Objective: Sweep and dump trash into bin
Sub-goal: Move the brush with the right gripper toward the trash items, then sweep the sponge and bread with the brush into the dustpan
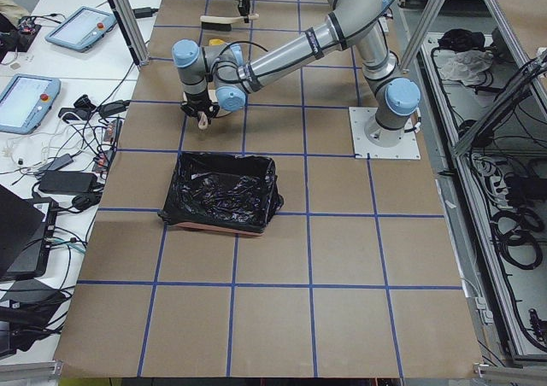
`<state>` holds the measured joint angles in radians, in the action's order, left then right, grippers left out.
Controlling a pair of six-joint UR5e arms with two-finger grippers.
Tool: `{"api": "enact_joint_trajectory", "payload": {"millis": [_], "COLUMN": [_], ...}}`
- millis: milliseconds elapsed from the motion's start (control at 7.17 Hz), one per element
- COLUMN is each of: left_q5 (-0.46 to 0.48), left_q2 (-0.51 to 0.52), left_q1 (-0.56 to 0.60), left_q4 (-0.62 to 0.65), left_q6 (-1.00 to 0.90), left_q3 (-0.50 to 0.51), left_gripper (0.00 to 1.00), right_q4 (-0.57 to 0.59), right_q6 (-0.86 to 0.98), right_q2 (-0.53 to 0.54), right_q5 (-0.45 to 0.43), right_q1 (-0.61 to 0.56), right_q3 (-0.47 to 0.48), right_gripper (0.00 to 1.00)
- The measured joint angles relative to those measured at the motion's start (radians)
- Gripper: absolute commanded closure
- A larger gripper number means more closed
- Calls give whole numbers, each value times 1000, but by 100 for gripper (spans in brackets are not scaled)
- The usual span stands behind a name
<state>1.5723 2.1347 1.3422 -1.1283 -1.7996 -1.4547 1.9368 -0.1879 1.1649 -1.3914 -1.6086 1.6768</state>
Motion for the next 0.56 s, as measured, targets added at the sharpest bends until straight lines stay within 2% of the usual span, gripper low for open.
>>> {"api": "enact_joint_trajectory", "payload": {"millis": [558], "left_q5": [1], "left_q2": [2], "left_q1": [1], "left_q4": [1], "left_q6": [1], "left_q3": [-1], "left_gripper": [95], "right_q4": [52], "right_q6": [-122], "right_q2": [-19], "right_q5": [3], "right_q1": [-110], "right_q3": [0], "right_gripper": [100]}}
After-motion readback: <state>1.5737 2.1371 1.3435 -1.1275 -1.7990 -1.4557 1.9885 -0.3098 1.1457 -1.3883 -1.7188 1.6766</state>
